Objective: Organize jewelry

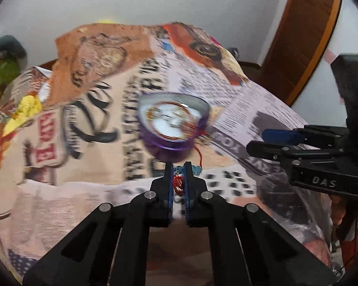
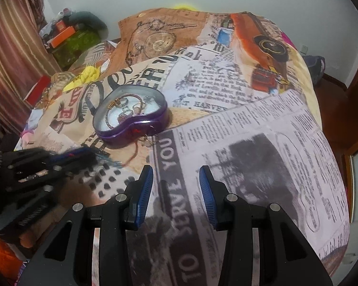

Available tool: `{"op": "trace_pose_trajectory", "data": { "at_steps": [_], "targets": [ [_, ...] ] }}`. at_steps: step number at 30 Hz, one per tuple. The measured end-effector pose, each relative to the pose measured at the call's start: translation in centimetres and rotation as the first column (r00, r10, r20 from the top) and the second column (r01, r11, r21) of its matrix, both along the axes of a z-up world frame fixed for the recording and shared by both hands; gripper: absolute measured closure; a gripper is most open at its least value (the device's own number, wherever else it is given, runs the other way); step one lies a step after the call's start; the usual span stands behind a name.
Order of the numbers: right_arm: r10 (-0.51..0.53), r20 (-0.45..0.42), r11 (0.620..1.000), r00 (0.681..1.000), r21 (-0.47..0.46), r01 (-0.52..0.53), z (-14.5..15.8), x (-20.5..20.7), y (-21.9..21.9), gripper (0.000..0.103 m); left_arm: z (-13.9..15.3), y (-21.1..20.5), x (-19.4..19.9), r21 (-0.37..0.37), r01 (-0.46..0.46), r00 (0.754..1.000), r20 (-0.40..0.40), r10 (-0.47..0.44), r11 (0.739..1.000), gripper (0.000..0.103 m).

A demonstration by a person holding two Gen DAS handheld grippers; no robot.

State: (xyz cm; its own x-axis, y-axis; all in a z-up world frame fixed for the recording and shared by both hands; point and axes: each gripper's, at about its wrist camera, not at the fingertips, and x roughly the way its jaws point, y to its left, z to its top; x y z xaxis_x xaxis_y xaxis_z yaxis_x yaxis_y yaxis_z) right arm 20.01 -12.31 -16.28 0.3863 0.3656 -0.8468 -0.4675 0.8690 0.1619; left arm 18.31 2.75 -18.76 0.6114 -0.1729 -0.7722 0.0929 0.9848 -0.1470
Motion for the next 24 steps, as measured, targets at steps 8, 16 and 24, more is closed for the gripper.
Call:
{"op": "trace_pose_trajectory", "data": {
  "at_steps": [8, 16, 24],
  "targets": [
    [0.059, -0.009, 0.997, 0.998, -0.052, -0.059, -1.3, 1.7, 3.8, 0.066, 0.0, 4.0, 0.5, 0.02, -0.082, 0.996, 0.039, 0.081, 0.996, 0.097],
    [0.09, -0.004, 0.99, 0.996, -0.11, -0.09, -2.5, 2.2, 5.1, 0.081, -1.7, 4.4, 1.1, -0.019, -0.075, 0.997, 0.016, 0.075, 0.997, 0.097],
    [0.109, 0.035, 0.988, 0.993, -0.113, -0.104, -1.6, 1.2, 5.2, 0.095, 0.1, 4.2, 0.8, -0.017, -0.069, 0.996, 0.061, 0.07, 0.997, 0.097]
  ]
}}
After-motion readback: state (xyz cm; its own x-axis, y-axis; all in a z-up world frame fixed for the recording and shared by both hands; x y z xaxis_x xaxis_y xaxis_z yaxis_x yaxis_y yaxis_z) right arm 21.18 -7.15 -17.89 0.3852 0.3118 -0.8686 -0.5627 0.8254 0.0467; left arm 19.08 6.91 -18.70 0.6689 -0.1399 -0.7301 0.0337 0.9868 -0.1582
